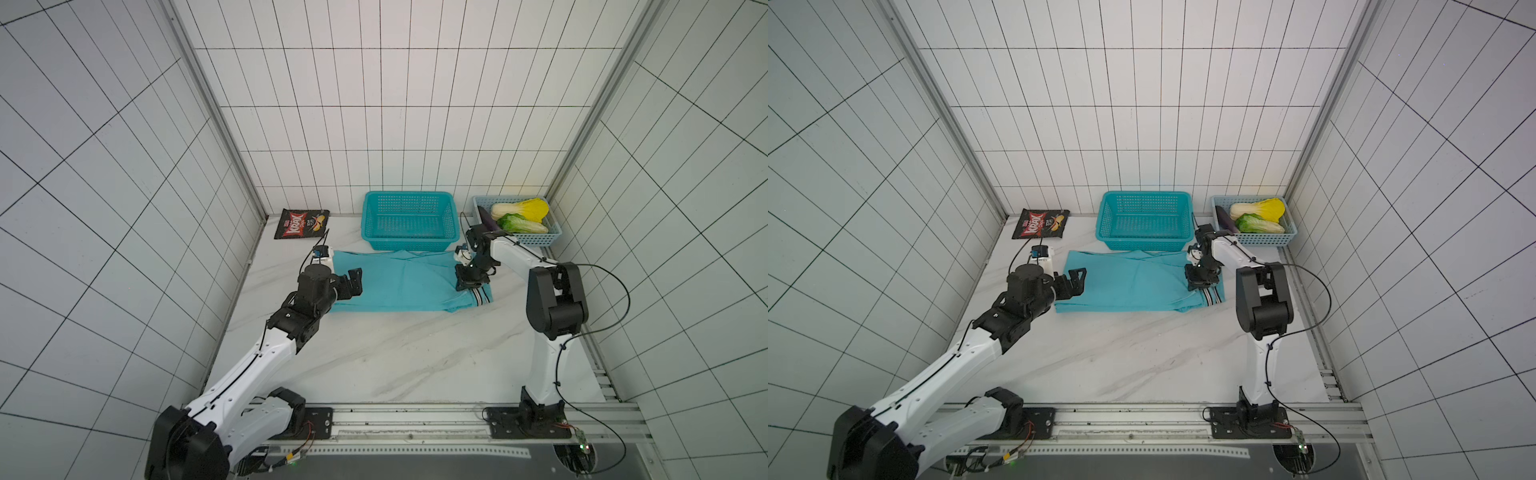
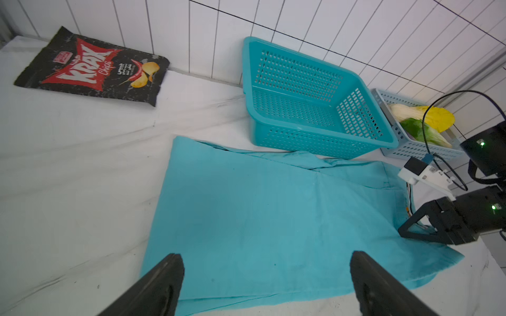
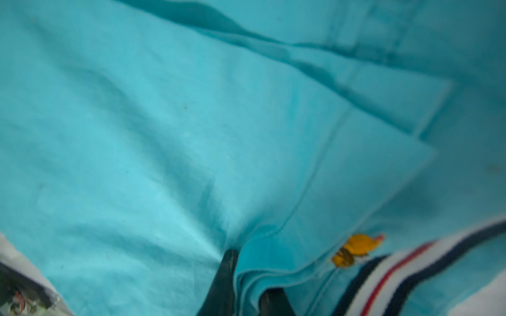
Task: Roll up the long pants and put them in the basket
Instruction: Move the long pant to the center of the board, then fold the long pant at the center of the board.
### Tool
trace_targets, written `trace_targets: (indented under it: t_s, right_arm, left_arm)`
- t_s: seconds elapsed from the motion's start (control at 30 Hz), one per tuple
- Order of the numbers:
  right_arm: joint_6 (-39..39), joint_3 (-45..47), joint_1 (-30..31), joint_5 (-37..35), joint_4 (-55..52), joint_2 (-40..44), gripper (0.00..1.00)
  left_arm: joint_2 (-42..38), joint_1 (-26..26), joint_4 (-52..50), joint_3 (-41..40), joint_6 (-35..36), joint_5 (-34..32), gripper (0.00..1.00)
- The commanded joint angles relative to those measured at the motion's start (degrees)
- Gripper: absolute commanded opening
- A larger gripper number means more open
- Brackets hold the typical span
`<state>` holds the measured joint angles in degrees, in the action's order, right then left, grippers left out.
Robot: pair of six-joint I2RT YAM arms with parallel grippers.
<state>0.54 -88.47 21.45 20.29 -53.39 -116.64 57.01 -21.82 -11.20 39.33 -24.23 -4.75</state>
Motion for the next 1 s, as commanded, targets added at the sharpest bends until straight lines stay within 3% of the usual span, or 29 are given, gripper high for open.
trace_targets:
  t_s: [0.0, 0.13, 0.27, 0.37, 0.6, 0.97]
  right_arm:
    - [-6.8, 0.2, 3.6, 6.1, -3.7, -2.3, 0.16]
    - [-4.6, -0.9, 2.3, 1.9, -5.0, -2.0, 0.24]
    - [3.6, -0.9, -2.9, 3.6, -3.2, 3.0, 0.57]
    - [8.1, 1.9, -3.7, 4.8, -0.2, 10.0, 0.69]
    - [16.0, 12.7, -1.3, 6.7, 9.8, 20.8, 0.69]
    - [15.1, 10.5, 1.0, 8.4, 12.3, 9.0, 0.68]
  left_arm:
    - [-2.0, 1.4, 0.1, -2.2, -1.5, -1.4, 0.99]
    - [-1.0, 2.0, -0.4, -1.2, -2.0, -1.4, 0.98]
    - [2.6, 2.6, -0.9, 0.2, -3.1, -0.2, 0.98]
    - [4.4, 2.6, -0.9, 0.8, -3.4, 0.8, 0.98]
    - [5.4, 2.7, -0.9, 0.9, -3.2, 1.2, 0.98]
    - [4.9, 2.8, -1.8, 0.7, -3.4, 1.2, 0.98]
